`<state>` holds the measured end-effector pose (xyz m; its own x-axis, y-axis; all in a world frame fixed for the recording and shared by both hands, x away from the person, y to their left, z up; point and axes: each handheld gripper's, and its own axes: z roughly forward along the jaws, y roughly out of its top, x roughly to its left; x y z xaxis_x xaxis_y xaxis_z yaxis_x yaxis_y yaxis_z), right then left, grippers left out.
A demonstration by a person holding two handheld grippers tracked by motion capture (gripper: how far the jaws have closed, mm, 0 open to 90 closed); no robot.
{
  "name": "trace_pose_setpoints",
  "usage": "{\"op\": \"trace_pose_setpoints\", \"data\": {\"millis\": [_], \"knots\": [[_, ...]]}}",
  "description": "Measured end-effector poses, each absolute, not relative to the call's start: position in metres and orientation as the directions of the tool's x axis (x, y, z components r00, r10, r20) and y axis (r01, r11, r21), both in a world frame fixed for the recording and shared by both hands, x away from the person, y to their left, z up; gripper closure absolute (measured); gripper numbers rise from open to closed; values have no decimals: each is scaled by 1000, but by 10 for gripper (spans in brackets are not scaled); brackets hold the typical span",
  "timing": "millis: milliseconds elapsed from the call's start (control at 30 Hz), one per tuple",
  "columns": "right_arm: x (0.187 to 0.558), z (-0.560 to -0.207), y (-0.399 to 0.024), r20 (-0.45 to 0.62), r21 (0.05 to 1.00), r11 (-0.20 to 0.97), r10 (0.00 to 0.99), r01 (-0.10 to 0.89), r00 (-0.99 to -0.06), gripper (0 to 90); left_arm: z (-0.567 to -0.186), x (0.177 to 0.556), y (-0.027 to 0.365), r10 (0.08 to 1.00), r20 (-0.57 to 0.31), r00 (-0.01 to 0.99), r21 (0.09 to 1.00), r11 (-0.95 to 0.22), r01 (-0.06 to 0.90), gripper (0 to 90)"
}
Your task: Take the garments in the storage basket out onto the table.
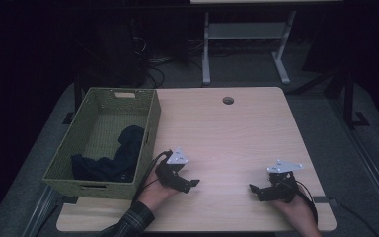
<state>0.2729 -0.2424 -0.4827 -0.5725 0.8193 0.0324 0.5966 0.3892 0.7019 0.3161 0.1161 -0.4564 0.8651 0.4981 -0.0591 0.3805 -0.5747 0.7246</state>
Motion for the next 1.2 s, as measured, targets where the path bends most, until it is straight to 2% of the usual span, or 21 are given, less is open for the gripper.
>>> {"op": "trace_pose_setpoints", "data": {"millis": [800,1067,1200], "knots": [[273,-483,-242,31,703,391,817,594,-575,25,-440,314,116,504,-79,860,719,-568,399,137],[273,-483,-242,32,703,389,818,595,-574,25,-434,314,115,494,-59,867,711,-589,384,138],[273,-483,-242,32,703,389,818,595,-574,25,-433,316,116,499,-84,863,716,-572,400,138]]}}
